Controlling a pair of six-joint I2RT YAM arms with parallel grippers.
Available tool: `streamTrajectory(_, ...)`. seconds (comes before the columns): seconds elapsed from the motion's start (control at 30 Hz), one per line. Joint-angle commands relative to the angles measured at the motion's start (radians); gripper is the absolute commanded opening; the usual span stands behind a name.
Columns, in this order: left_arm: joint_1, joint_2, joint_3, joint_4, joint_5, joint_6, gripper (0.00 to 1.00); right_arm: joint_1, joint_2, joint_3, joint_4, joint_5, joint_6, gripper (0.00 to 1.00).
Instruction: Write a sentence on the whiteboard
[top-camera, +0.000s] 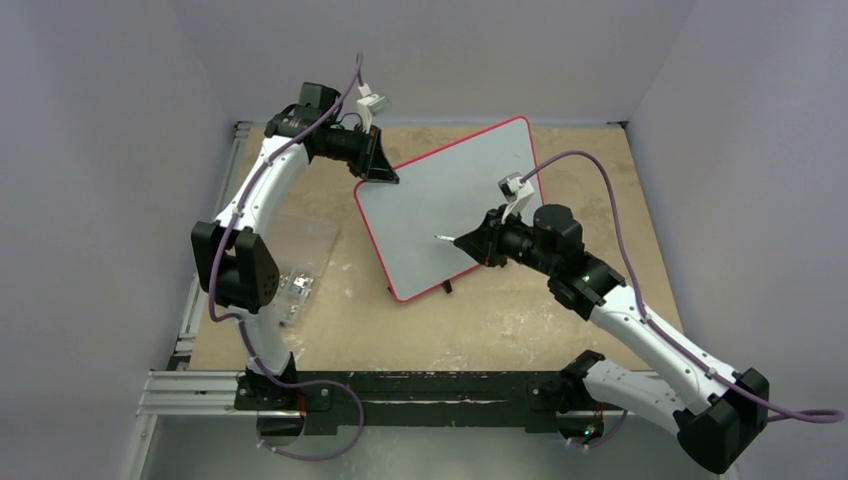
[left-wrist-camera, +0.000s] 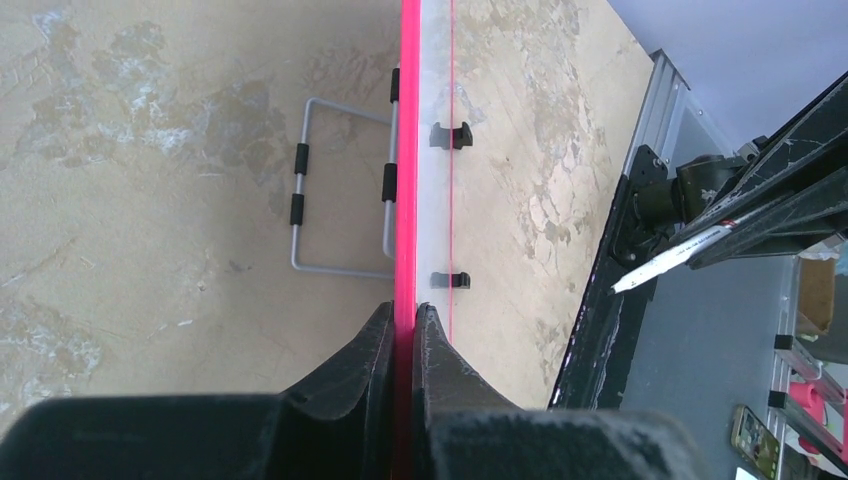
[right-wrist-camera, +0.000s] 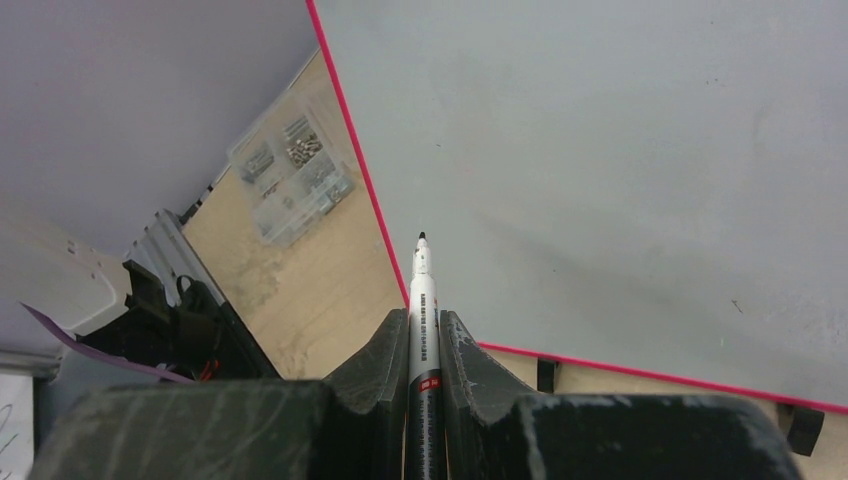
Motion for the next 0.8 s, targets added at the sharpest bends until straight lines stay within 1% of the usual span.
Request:
streamTrajectory(0.0,-0.026,-0.045,-0.012,0.022,-0.071,0.051,0.00,0.001,0.016,0.048,0.096,-0.048,-0.032,0.00)
streamTrajectory(0.2,-0.029,-0.045,-0.008,0.011,-0.072,0.048,0.00,0.043,0.074,0.081,0.141,-0.024,-0.049,0.00)
streamTrajectory(0.4,-0.030,-0.049,-0.011,0.008,-0.058,0.048,0.00,0.123,0.160,0.162,0.122,0.086,-0.098,0.00)
streamTrajectory(0.57,-0.030,-0.055,-0.016,0.003,-0.052,0.055,0.00,0.145,0.201,0.214,0.122,0.168,-0.102,0.00)
streamTrajectory(0.67,-0.030,-0.065,-0.023,0.005,-0.064,0.056,0.00,0.162,0.221,0.249,0.083,0.216,-0.118,0.00)
streamTrajectory(0.77,-0.030,-0.070,-0.028,0.011,-0.058,0.054,0.00,0.176,0.229,0.266,0.079,0.236,-0.136,0.00)
